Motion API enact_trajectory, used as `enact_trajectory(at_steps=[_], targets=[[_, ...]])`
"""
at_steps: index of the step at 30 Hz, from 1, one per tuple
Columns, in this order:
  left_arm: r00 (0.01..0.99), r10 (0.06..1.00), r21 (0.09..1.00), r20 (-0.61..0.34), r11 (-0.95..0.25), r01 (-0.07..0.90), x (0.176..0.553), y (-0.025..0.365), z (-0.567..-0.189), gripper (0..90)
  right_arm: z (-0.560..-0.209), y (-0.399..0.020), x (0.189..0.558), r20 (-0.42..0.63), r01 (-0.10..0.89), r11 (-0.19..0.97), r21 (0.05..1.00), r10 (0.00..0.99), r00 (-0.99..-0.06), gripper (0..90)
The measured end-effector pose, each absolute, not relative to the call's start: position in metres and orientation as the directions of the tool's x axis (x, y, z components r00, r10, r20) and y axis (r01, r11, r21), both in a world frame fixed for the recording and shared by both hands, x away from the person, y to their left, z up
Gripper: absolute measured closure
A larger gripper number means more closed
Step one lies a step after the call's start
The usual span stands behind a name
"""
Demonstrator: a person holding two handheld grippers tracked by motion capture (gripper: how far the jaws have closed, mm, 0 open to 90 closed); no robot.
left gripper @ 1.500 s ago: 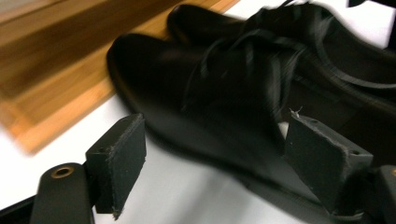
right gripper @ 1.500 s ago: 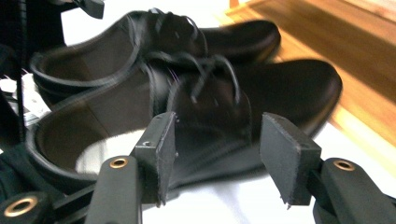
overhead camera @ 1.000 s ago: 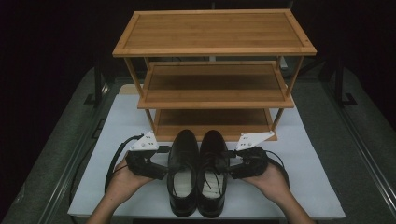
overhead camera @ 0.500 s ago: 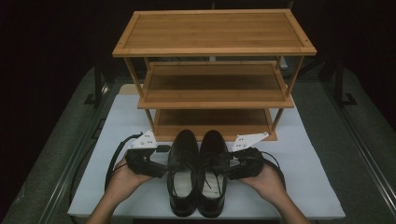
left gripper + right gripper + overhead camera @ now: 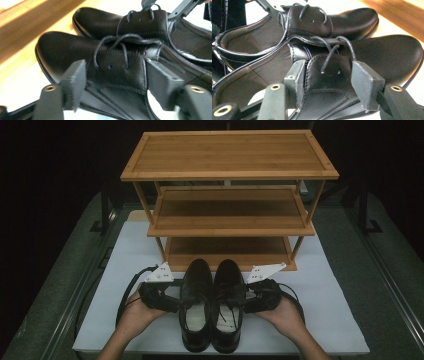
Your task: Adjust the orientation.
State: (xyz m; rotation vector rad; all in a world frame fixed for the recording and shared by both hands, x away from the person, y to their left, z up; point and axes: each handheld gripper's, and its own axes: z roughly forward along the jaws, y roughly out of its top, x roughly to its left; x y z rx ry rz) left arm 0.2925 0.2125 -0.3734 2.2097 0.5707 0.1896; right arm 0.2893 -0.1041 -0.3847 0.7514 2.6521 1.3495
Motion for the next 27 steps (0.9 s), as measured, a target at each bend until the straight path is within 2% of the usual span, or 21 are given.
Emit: enact_trajectory(at_steps=[2,4,7,12,14,17,23,27], targets=[[0.898,0.430,0.766,-0.094,-0.545,0.341,0.293,0.214,-0.375,46.2,-0.386,-0.104,0.289,0.155,0.389,0.494,0.777,0.449,-0.880,47.6],[0.903,0.422,0.765,-0.086,-0.552,0.331,0.291,0.212,-0.375,53.9,-0.386,-0.103,0.288,0.153,0.387,0.496,0.778,0.448,-0.881,48.3],[0.907,0.414,0.762,-0.077,-0.563,0.321,0.289,0.210,-0.374,57.3,-0.386,-0.101,0.287,0.155,0.389,0.499,0.775,0.446,-0.881,51.3],[0.909,0.412,0.757,-0.063,-0.574,0.312,0.288,0.207,-0.375,57.8,-0.387,-0.098,0.285,0.133,0.380,0.513,0.770,0.453,-0.882,52.2],[0.912,0.404,0.759,-0.066,-0.573,0.309,0.288,0.208,-0.375,59.9,-0.387,-0.099,0.284,0.140,0.377,0.510,0.774,0.442,-0.886,59.1],[0.918,0.392,0.765,-0.063,-0.572,0.296,0.286,0.209,-0.373,69.6,-0.385,-0.100,0.282,0.131,0.361,0.510,0.781,0.431,-0.893,69.5],[0.921,0.388,0.754,-0.034,-0.595,0.279,0.283,0.209,-0.371,84.9,-0.384,-0.101,0.278,0.109,0.338,0.517,0.787,0.422,-0.900,84.8],[0.915,0.404,0.762,-0.003,-0.591,0.264,0.280,0.209,-0.370,87.2,-0.384,-0.103,0.278,0.105,0.334,0.512,0.792,0.425,-0.899,86.8]])
